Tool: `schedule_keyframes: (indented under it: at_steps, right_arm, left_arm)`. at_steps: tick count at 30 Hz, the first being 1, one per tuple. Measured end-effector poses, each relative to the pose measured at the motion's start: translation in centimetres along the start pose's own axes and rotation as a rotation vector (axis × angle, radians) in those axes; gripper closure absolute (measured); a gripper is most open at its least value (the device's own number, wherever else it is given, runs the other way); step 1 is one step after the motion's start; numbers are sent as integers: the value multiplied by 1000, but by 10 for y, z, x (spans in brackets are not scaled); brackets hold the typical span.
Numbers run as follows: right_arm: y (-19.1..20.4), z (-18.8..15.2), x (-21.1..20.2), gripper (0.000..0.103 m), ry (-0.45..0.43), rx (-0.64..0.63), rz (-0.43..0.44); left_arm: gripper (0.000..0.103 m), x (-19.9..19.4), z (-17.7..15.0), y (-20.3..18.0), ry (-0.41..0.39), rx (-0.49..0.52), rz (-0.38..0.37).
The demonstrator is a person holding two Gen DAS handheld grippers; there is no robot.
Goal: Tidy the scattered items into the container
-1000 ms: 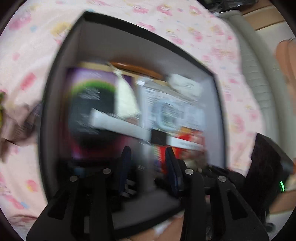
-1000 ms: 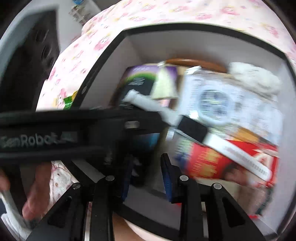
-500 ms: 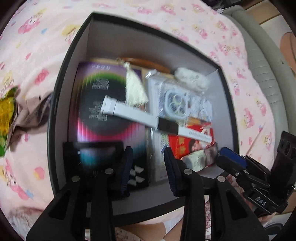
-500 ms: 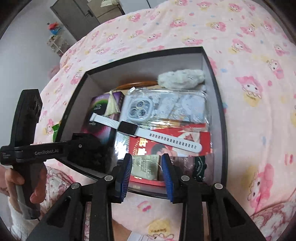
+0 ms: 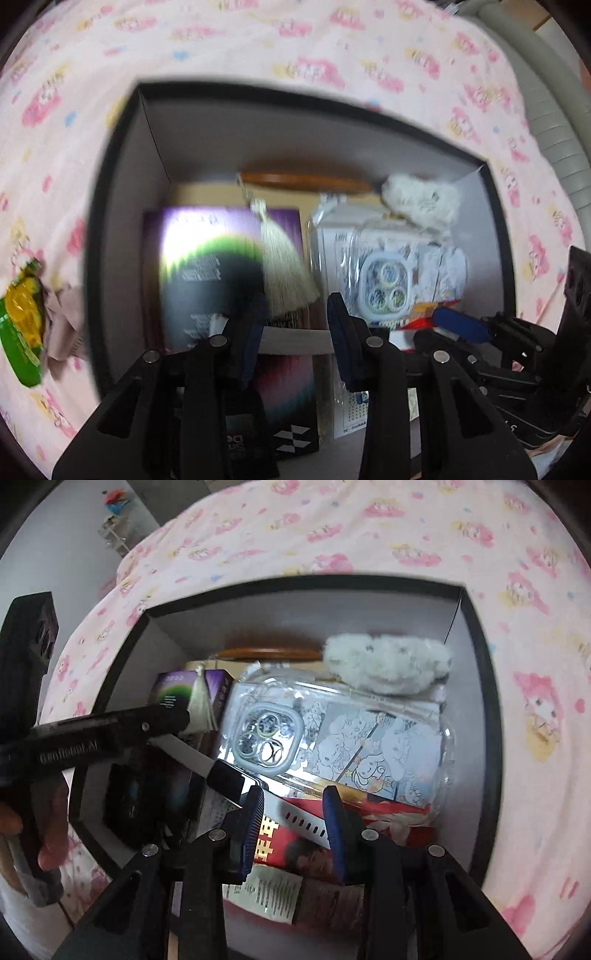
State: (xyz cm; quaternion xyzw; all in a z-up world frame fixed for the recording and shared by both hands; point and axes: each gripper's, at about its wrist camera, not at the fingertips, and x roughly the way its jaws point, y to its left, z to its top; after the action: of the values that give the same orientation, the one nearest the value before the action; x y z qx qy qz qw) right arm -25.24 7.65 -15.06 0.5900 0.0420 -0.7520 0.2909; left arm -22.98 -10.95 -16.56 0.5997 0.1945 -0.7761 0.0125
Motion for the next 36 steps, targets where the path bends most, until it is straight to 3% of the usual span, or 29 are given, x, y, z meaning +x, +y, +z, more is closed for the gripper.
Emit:
schedule_keyframes:
  at_steps: [2, 5, 10, 15, 20, 25, 28, 31, 36]
  right_arm:
    - [-3, 0, 1, 74, 0, 7, 13]
    - [-8, -3, -1, 74, 0, 36, 28]
    - [-7, -11, -2, 74, -9, 44, 32]
    - [-4, -18, -3, 74, -46, 33, -23]
    - [7, -30, 0, 74, -50, -25, -103]
    - [3, -32, -19, 74, -121, 58, -67]
    - [13, -34, -36, 74, -185, 50, -95]
    - [25, -45, -52, 74, -230, 35, -137]
    - [48, -61, -73, 73, -262, 20, -122]
  left_arm:
    - [68, -4, -6, 1, 7, 13, 9]
    - [68, -9, -16, 7, 52, -1, -57]
    - [68, -20, -22, 11, -18, -19, -115]
    - [68, -6, -23, -3, 11, 5, -249]
    - [68, 2, -28, -4, 39, -9, -261]
    - [68, -32, -46, -12, -101, 27, -173]
    - [62, -48, -64, -17, -174, 29, -162]
    - [60, -58, -77, -27, -224, 51, -139]
    - [58, -83, -98, -33, -265, 75, -140]
